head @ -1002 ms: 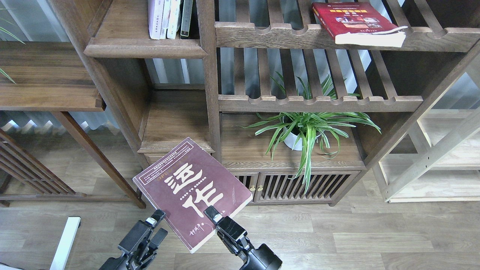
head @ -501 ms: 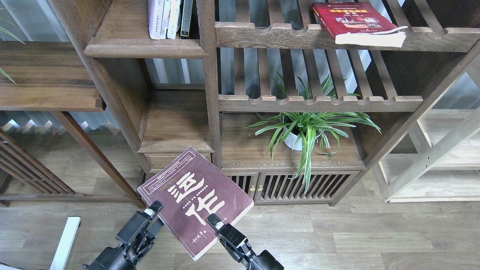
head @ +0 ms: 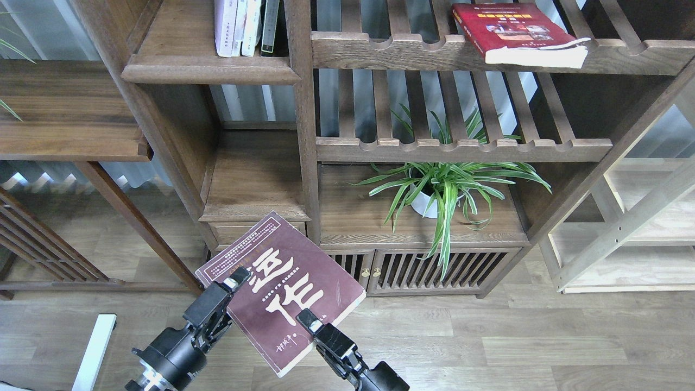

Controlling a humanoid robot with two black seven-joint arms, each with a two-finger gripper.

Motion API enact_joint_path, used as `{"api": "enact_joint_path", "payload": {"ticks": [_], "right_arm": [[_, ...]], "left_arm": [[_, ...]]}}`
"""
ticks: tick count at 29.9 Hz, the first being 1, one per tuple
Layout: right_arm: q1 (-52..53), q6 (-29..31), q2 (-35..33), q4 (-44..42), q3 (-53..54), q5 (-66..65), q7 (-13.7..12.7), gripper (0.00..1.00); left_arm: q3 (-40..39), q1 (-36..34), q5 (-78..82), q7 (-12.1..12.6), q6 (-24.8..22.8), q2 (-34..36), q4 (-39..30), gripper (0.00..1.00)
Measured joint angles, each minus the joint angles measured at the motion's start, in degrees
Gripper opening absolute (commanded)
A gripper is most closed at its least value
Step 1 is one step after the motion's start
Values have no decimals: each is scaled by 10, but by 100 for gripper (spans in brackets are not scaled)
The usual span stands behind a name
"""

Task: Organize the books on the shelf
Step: 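Hold the maroon book with both grippers and rotate it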

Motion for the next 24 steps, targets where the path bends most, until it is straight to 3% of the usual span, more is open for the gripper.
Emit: {"api": "enact_joint_path", "payload": {"ticks": [3,7,11,14,21,24], "right_arm": [[0,0,0,0,0,0,0,3],[2,0,0,0,-3,-1,0,3],[3,0,0,0,-3,-1,0,4],[3,0,0,0,-3,-1,0,4],[3,0,0,-4,-3,-1,0,4],[3,0,0,-4,-7,-1,0,4]], "left_arm": [[3,0,0,0,0,0,0,70],[6,2,-1,1,0,0,0,50],[7,4,-4,1,0,-4,0,41],[7,5,-5,7,0,-7,0,27],[7,9,-6,24,0,-18,0,16],[6,11,-6,24,0,-23,0,6]]}}
